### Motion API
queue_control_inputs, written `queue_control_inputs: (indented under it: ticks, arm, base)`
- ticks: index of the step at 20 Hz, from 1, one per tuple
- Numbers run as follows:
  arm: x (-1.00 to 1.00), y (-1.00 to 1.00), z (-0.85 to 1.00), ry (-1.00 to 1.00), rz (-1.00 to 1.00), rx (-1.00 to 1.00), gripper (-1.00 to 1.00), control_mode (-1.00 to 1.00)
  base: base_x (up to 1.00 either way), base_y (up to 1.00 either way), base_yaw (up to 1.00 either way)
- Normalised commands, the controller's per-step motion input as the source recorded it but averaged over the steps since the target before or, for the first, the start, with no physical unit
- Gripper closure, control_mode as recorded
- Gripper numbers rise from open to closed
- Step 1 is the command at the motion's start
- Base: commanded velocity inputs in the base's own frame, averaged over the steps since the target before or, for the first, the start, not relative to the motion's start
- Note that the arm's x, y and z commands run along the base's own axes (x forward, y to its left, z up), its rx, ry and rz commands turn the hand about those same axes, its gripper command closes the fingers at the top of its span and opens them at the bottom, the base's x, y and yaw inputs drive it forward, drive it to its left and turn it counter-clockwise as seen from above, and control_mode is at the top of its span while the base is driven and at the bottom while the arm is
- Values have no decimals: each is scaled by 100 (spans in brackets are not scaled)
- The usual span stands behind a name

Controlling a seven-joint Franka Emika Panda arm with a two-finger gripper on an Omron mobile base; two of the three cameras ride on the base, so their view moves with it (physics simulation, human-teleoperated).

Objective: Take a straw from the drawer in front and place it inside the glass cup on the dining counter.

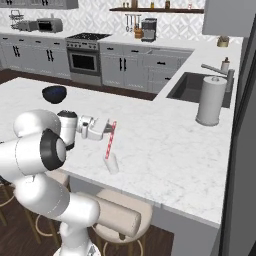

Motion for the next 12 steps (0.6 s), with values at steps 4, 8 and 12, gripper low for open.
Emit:
queue_control_inputs:
  ticks: [4,8,12]
  arm:
    - [-33,-26,0,-13,-8,0,100,-100]
    - [-33,-24,0,-12,-7,0,100,-100]
    - [-2,-11,0,-8,-6,0,100,-100]
  base:
    - [0,0,0]
    - [0,0,0]
    - [0,0,0]
